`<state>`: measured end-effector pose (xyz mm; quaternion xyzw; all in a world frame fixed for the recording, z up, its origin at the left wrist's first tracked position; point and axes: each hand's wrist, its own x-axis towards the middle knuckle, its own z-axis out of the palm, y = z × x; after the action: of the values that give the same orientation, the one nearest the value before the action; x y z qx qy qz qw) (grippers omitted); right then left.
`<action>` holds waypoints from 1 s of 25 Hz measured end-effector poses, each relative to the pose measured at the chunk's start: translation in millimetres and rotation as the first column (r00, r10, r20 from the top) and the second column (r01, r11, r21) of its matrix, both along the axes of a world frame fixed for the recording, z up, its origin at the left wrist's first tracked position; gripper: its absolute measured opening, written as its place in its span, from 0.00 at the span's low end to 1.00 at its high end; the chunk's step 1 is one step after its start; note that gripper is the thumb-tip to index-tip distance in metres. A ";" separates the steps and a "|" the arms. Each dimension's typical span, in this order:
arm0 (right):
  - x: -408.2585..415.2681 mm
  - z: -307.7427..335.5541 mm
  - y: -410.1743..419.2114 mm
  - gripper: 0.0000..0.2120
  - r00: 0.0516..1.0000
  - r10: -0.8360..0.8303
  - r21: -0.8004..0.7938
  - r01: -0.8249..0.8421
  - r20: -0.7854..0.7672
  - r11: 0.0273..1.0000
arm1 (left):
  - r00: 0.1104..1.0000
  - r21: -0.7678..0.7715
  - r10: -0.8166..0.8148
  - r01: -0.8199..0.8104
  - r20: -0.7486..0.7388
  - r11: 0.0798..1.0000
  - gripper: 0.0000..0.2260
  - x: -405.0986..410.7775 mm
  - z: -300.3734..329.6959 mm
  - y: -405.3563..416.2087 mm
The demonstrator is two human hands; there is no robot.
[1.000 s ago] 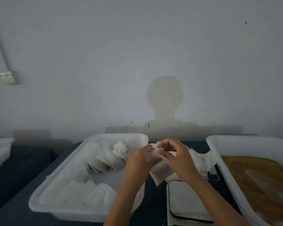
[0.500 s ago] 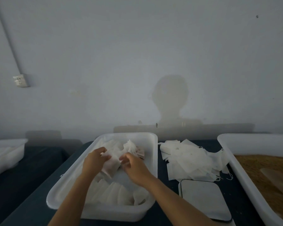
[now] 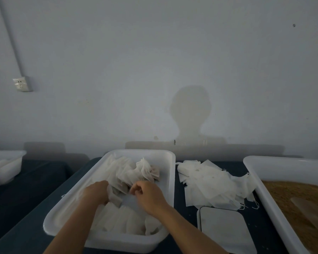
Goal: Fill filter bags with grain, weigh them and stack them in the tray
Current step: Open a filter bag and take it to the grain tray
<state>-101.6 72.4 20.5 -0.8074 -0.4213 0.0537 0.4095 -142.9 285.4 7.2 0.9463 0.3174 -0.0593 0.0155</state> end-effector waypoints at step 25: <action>130.5 -23.9 -156.4 0.10 0.819 -0.413 -0.359 0.553 0.399 0.752 | 0.828 -0.053 -0.165 0.228 0.535 0.972 0.08 18.4 34.4 -145.8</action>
<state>28.9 -83.9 -3.3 -0.9609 -0.2265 -0.0783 0.1389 -124.4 139.6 41.6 0.9512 0.1979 0.1832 0.1500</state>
